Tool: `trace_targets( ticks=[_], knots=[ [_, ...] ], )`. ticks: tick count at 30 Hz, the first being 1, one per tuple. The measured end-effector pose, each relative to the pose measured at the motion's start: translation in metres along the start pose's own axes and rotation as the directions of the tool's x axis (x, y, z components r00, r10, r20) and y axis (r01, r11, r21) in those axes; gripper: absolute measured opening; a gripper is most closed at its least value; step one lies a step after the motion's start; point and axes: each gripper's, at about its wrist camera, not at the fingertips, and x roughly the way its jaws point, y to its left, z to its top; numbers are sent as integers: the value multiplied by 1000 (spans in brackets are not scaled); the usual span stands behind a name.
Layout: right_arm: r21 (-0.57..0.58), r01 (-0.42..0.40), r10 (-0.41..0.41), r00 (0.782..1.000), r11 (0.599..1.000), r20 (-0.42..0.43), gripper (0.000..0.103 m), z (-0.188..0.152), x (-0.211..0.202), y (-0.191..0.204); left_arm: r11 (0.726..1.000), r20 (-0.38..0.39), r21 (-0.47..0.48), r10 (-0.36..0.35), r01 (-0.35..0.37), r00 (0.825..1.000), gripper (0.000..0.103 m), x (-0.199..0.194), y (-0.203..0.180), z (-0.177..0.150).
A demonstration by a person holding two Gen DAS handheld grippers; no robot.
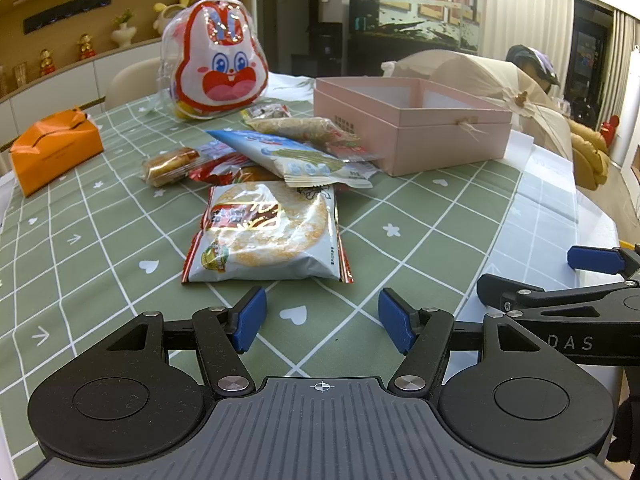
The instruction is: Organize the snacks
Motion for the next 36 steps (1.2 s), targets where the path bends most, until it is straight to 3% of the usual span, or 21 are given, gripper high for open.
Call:
trace_targets(
  ticks=[36],
  knots=[
    [-1, -2, 2, 1000, 1000, 1, 103, -1, -2, -1, 1000, 0, 2, 1, -1, 1000, 69, -2, -3, 0]
  ],
)
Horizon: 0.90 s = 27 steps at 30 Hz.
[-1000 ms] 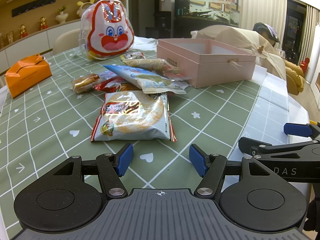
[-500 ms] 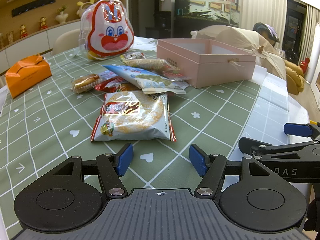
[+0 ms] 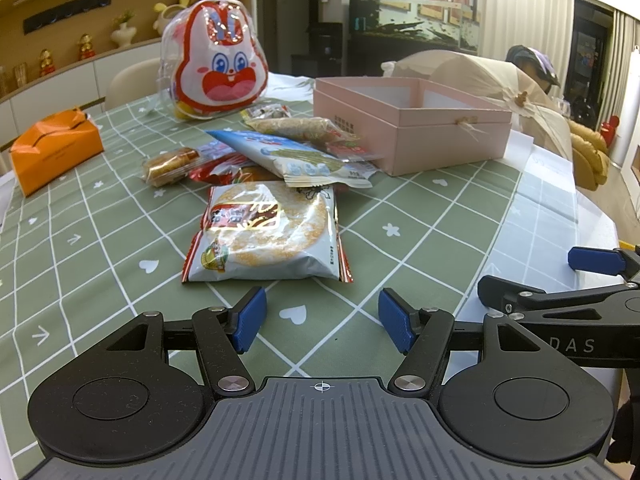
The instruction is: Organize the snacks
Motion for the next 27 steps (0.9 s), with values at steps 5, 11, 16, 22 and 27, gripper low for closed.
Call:
trace_targets(
  ticks=[5, 11, 16, 22, 27],
  knots=[
    [0, -1, 1, 1000, 1000, 1, 103, 0, 0, 0, 1000, 0, 0, 0, 0, 1000, 69, -1, -1, 0],
    [0, 0, 0, 1000, 1000, 1, 103, 1, 0, 0, 1000, 0, 0, 0, 0, 1000, 69, -1, -2, 0],
    [0, 0, 0, 1000, 1000, 1, 103, 0, 0, 0, 1000, 0, 0, 0, 0, 1000, 69, -1, -1, 0],
    [0, 0, 0, 1000, 1000, 1, 103, 0, 0, 0, 1000, 0, 0, 0, 0, 1000, 69, -1, -1, 0],
    [0, 0, 0, 1000, 1000, 1, 103, 0, 0, 0, 1000, 0, 0, 0, 0, 1000, 69, -1, -2, 0]
  ],
)
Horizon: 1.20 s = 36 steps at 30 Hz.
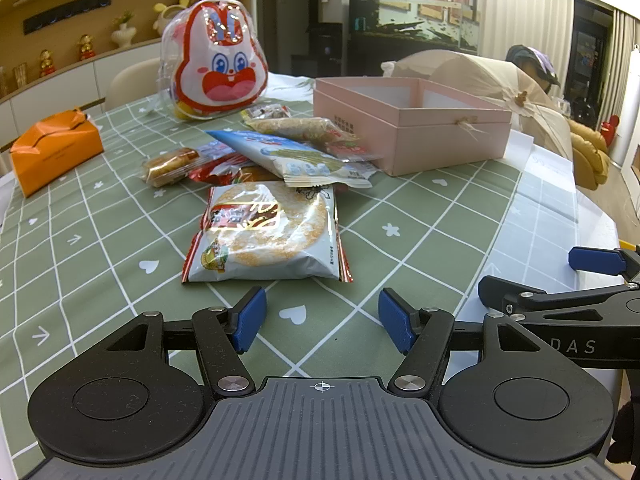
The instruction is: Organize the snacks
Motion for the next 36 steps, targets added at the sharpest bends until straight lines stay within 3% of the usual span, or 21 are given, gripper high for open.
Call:
trace_targets(
  ticks=[20, 26, 30, 33, 36],
  knots=[
    [-5, -5, 5, 1000, 1000, -8, 103, 0, 1, 0, 1000, 0, 0, 0, 0, 1000, 69, 2, -1, 0],
    [-10, -13, 12, 995, 1000, -97, 103, 11, 3, 0, 1000, -8, 0, 4, -4, 1000, 69, 4, 2, 0],
    [-46, -63, 53, 980, 997, -193, 103, 21, 4, 0, 1000, -53, 18, -15, 16, 999, 52, 1, -1, 4],
    [-43, -73, 62, 975, 996, -215, 103, 20, 1, -2, 999, -109, 32, -8, 11, 994, 41, 1, -9, 12],
    [-34, -53, 45, 975, 998, -217, 103, 18, -2, 0, 995, -181, 36, -84, 92, 980, 18, 0, -13, 24]
  ],
)
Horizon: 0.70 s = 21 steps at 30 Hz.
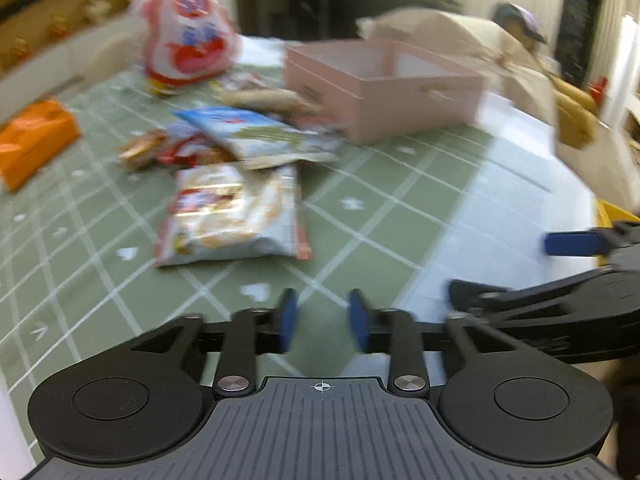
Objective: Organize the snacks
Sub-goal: 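Grasp the small orange pastry packet with the left tool while the right tool moves toward the snacks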
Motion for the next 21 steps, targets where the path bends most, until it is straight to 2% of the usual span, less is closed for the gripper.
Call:
trace_targets(
  ticks=[2, 4, 5, 7, 9, 10, 12, 13, 15, 17, 19, 21],
  knots=[
    [2, 6, -6, 1000, 1000, -16, 103, 1, -1, 1, 989, -12, -63, -133, 132, 991, 19, -7, 12, 20],
    [-3, -6, 5, 998, 1000, -56, 103, 9, 1, 0, 967, 13, -131, -219, 219, 976, 20, -16, 27, 49],
    [-17, -28, 26, 996, 999, -84, 103, 16, 3, -2, 964, 35, -138, -226, 229, 974, 20, -23, 34, 68],
    [-40, -48, 44, 994, 998, -104, 83, 40, 2, -10, 965, 112, -130, -212, 226, 971, 21, -43, 47, 110],
    [-57, 24, -25, 1000, 998, -7, 83, 73, -14, -22, 974, 190, -91, -188, 208, 964, 21, -66, 56, 154],
    [-56, 75, -72, 996, 996, 62, 83, 96, -27, -30, 979, 219, -60, -175, 192, 960, 21, -77, 57, 175],
    [-20, 157, -151, 974, 987, 168, 85, 139, -52, -48, 986, 232, 15, -163, 164, 959, 21, -93, 59, 215],
    [24, 192, -193, 956, 981, 221, 87, 163, -67, -60, 987, 225, 27, -160, 158, 961, 24, -95, 63, 230],
    [111, 231, -253, 925, 967, 283, 89, 194, -88, -79, 987, 203, 13, -158, 159, 966, 24, -87, 74, 242],
    [173, 232, -276, 912, 957, 304, 90, 209, -101, -93, 986, 174, -13, -162, 166, 971, 25, -66, 93, 236],
    [200, 189, -244, 919, 962, 308, 91, 204, -101, -102, 989, 122, -29, -142, 146, 982, 25, -29, 115, 220],
    [207, 157, -210, 942, 966, 264, 91, 187, -84, -104, 995, 51, -48, -86, 89, 995, 24, 11, 137, 204]
  ],
)
